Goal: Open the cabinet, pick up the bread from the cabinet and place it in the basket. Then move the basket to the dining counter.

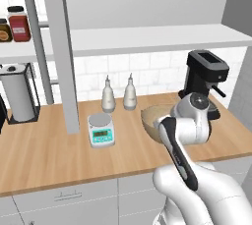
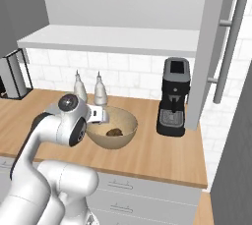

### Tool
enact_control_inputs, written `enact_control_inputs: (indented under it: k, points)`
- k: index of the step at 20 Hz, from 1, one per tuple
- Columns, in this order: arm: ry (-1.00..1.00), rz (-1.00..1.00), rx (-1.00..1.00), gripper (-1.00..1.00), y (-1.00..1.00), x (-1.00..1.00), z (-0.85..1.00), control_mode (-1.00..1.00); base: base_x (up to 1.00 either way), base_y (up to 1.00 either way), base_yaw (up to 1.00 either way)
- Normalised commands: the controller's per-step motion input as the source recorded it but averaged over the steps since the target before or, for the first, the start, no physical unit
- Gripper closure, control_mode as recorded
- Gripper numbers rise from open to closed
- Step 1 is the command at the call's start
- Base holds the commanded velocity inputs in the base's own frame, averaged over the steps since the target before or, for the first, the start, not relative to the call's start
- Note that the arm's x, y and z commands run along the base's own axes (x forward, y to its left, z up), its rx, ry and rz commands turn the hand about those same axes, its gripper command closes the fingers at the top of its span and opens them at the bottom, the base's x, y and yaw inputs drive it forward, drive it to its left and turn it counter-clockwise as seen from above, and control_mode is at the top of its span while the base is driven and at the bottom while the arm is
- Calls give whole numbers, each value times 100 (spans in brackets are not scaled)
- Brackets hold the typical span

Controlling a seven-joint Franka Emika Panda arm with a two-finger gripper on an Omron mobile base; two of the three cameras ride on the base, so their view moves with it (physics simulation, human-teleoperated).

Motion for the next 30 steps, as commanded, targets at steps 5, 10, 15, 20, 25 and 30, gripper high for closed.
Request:
enact_control_inputs:
  k: [5, 10, 15, 20, 25, 30]
  points:
    - [4, 24, -7, -100, 7, -19, 52, -100, 0, 0, 0]
    - [15, 13, -12, -100, 48, -1, -2, -100, 0, 0, 0]
    - [17, 2, -18, -100, 29, 32, -22, -100, 0, 0, 0]
    - [9, 1, -14, -100, -11, 22, -9, -100, 0, 0, 0]
    - [11, 2, -11, -100, -5, 8, -50, -100, 0, 0, 0]
    - [6, 2, -7, -100, -7, 13, -30, -100, 0, 0, 0]
